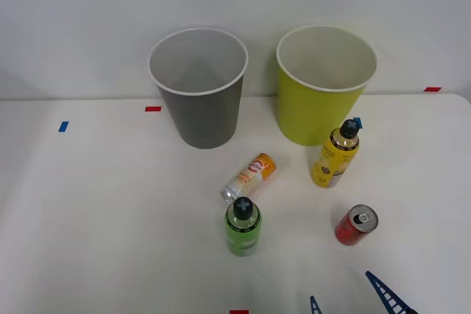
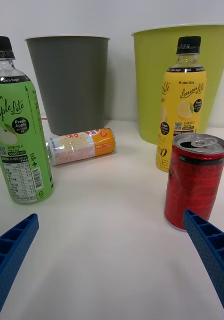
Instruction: Put cans in the gray bin, plastic bottles in the light green bin
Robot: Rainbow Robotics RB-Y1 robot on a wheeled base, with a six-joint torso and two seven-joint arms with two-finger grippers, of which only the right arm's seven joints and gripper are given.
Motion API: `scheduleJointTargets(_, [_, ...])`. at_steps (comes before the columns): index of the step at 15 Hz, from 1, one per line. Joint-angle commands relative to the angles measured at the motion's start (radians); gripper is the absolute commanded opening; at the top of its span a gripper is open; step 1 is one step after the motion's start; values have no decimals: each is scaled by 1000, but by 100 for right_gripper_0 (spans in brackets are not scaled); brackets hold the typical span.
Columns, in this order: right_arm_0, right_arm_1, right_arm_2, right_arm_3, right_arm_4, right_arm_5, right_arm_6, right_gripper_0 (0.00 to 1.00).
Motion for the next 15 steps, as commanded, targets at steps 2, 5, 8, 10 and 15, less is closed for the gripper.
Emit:
scheduleJointTargets(2, [0, 0, 0, 0, 0, 0, 0, 100])
scheduleJointTargets(5, [0, 0, 0, 0, 0, 0, 0, 100])
scheduleJointTargets(8, [0, 0, 0, 0, 0, 0, 0, 100])
scheduleJointTargets(10, [0, 0, 0, 0, 0, 0, 0, 100])
scheduleJointTargets(15, [0, 0, 0, 0, 0, 0, 0, 100])
